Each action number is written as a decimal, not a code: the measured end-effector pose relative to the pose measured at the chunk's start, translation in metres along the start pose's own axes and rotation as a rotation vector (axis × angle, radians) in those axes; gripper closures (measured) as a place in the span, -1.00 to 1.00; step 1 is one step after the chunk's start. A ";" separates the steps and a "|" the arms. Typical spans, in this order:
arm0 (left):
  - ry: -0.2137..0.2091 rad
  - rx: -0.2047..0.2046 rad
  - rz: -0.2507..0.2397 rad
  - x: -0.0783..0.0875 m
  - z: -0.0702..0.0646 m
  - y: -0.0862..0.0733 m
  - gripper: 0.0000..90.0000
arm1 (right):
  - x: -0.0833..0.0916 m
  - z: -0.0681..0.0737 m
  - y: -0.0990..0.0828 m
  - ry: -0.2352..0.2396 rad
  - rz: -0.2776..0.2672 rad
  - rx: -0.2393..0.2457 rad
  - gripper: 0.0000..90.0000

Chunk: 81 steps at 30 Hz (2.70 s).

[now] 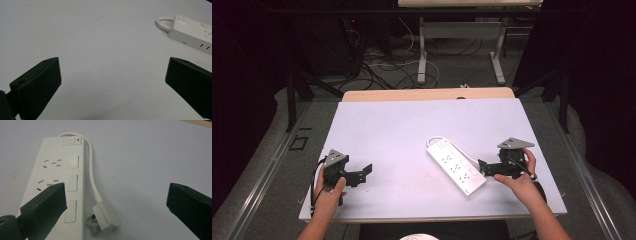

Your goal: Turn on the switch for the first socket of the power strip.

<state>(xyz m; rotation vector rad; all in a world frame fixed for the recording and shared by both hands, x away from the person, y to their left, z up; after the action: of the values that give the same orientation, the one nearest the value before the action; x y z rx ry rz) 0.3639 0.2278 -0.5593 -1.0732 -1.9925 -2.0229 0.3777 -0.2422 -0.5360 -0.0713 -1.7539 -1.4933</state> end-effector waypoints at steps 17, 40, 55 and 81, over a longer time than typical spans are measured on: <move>-0.007 -0.002 0.003 -0.002 -0.002 0.000 -0.99 | 0.003 0.003 0.005 0.037 0.081 0.031 -0.90; -0.008 -0.001 0.007 -0.002 -0.003 0.000 -0.99 | 0.003 0.004 0.004 0.076 0.233 0.068 -0.68; -0.010 -0.003 0.012 -0.002 -0.003 -0.001 -0.99 | -0.002 0.008 0.004 0.091 0.278 0.116 -0.62; -0.009 -0.005 0.016 -0.003 -0.004 -0.001 -0.99 | -0.011 0.018 0.022 0.119 0.302 0.181 -0.17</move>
<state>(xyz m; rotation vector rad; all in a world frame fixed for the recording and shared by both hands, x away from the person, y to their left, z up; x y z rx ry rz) 0.3641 0.2235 -0.5615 -1.0970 -1.9774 -2.0206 0.3865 -0.2153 -0.5247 -0.1441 -1.6902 -1.0971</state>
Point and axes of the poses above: each handheld gripper's, and its own axes: x roughly backward along the jaws, y roughly out of its top, z roughly to its left, the point moved 5 cm from there along -x, roughly forward along the jaws, and after that the axes turned 4 degrees about y, right-handed, at the moved point
